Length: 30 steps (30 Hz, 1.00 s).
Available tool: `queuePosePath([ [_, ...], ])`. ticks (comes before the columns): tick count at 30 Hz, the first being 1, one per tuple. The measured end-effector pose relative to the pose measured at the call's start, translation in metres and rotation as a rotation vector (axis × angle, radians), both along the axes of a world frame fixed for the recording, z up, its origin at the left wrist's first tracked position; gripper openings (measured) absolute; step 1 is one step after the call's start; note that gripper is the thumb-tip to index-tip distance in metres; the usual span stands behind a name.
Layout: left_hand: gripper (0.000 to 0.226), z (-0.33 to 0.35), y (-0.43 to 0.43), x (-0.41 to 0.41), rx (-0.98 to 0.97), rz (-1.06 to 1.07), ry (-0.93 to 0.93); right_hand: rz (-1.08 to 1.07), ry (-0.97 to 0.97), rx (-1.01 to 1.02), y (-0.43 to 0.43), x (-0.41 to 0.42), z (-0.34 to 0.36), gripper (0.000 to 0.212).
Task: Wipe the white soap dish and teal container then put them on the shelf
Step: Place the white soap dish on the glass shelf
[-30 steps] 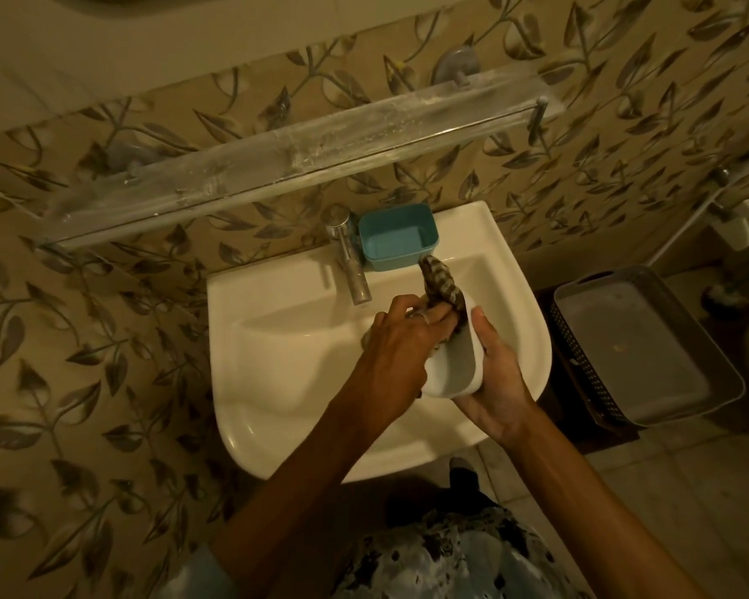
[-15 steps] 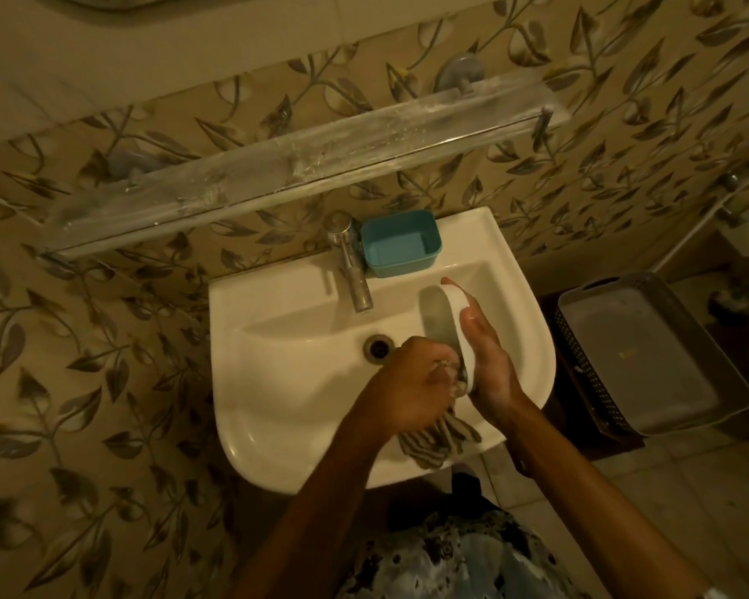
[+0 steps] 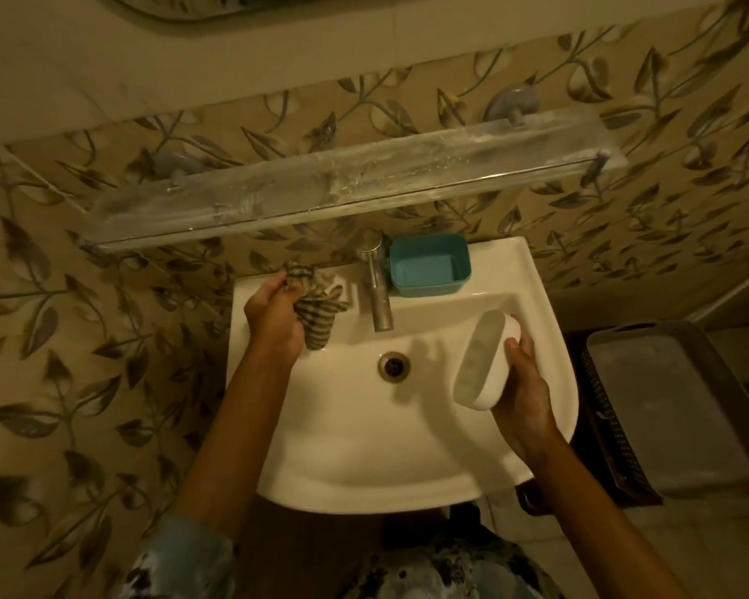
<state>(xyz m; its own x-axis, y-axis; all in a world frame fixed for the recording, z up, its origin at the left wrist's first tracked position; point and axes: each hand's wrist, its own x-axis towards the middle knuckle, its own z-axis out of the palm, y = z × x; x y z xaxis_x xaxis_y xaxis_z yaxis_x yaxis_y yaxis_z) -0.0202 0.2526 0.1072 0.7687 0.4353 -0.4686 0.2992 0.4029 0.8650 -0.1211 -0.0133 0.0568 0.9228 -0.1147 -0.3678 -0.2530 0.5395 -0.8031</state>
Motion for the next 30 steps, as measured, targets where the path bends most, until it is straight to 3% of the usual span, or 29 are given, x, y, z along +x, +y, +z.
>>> queuePosePath([
  [7, 0.044, -0.02, 0.002, 0.066, -0.173, 0.282, -0.113, 0.035, -0.019, 0.058, -0.003, 0.004, 0.007, 0.056],
  [9, 0.045, -0.033, 0.001, 0.07, -0.04, 0.207, -0.046, 0.042, -0.017, 0.082, -0.004, 0.006, 0.01, 0.058],
  [13, 0.035, -0.064, 0.006, 0.057, 0.252, -0.159, 0.2, 0.075, -0.022, 0.094, -0.005, 0.01, 0.018, 0.063],
  [17, 0.039, -0.08, 0.022, 0.05, 0.594, -0.296, 0.274, 0.105, -0.037, 0.099, -0.004, 0.015, 0.026, 0.062],
  [19, 0.05, -0.08, 0.029, 0.046, 0.66, -0.304, 0.307, 0.134, -0.063, 0.101, -0.001, 0.016, 0.031, 0.058],
  [22, 0.043, -0.066, 0.03, 0.03, 0.545, -0.252, 0.269, 0.184, -0.11, 0.101, 0.006, 0.019, 0.039, 0.072],
  [26, 0.026, -0.028, 0.015, -0.024, 0.136, -0.321, 0.091, 0.252, -0.22, 0.007, 0.023, 0.024, 0.057, 0.073],
  [30, 0.028, 0.015, 0.006, -0.067, 0.111, -0.511, -0.106, 0.276, -0.334, -0.099, 0.041, 0.037, 0.086, 0.073],
])
